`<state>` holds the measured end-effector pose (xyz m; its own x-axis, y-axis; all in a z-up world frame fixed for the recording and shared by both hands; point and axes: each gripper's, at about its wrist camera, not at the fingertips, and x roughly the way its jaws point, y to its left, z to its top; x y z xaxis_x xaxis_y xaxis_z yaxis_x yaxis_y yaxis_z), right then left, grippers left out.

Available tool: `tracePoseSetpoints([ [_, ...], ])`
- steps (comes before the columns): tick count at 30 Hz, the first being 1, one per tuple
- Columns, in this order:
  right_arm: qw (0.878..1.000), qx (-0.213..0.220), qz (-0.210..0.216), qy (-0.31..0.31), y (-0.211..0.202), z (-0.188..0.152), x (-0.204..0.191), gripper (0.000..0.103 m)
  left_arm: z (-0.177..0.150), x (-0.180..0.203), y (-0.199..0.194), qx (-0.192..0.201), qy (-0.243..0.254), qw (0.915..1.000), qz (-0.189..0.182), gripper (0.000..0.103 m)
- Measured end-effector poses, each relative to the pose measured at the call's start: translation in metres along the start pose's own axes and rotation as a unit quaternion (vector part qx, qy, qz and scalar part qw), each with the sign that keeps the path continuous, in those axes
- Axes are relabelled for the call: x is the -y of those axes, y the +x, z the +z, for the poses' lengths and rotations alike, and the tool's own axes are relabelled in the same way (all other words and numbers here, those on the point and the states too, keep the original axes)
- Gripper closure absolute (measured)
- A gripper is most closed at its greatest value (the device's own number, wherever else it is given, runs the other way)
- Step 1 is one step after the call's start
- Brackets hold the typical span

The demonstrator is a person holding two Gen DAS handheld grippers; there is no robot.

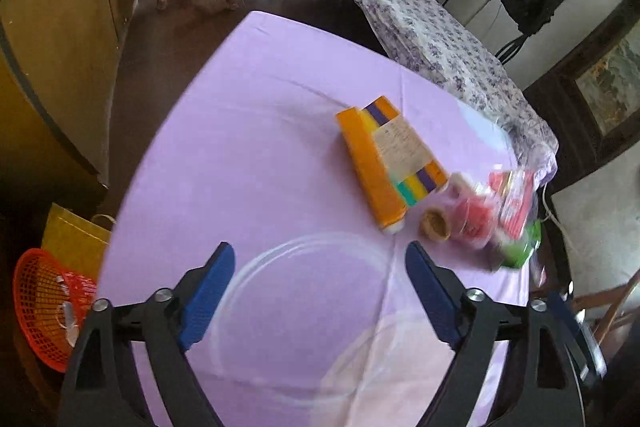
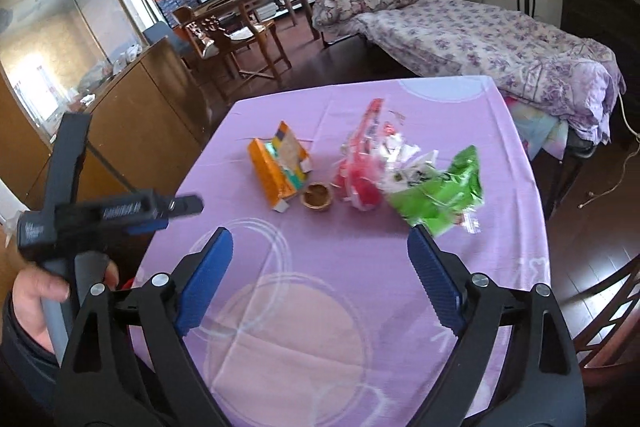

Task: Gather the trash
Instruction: 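Close the left gripper on the orange medicine box and lift it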

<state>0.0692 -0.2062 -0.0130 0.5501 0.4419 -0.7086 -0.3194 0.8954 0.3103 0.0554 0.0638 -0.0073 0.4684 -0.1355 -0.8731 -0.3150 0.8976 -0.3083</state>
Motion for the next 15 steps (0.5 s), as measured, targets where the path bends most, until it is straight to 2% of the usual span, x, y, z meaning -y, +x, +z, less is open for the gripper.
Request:
tracePoseSetpoints([
  [3,1.0,-0.006,0.008,0.009,0.002,0.0,0.008,0.017,0.018,0.014,0.014,0.005,-0.032,0.9994,-0.008,0.006],
  [8,0.999,-0.014,0.03,0.017,0.001,-0.002,0.011,0.017,0.042,0.032,0.039,-0.021,-0.061,0.9978,-0.013,0.006],
  [15,0.998,-0.021,0.055,0.022,0.002,-0.004,0.009,0.016,0.059,0.049,0.069,-0.04,-0.079,0.9959,0.021,0.006],
])
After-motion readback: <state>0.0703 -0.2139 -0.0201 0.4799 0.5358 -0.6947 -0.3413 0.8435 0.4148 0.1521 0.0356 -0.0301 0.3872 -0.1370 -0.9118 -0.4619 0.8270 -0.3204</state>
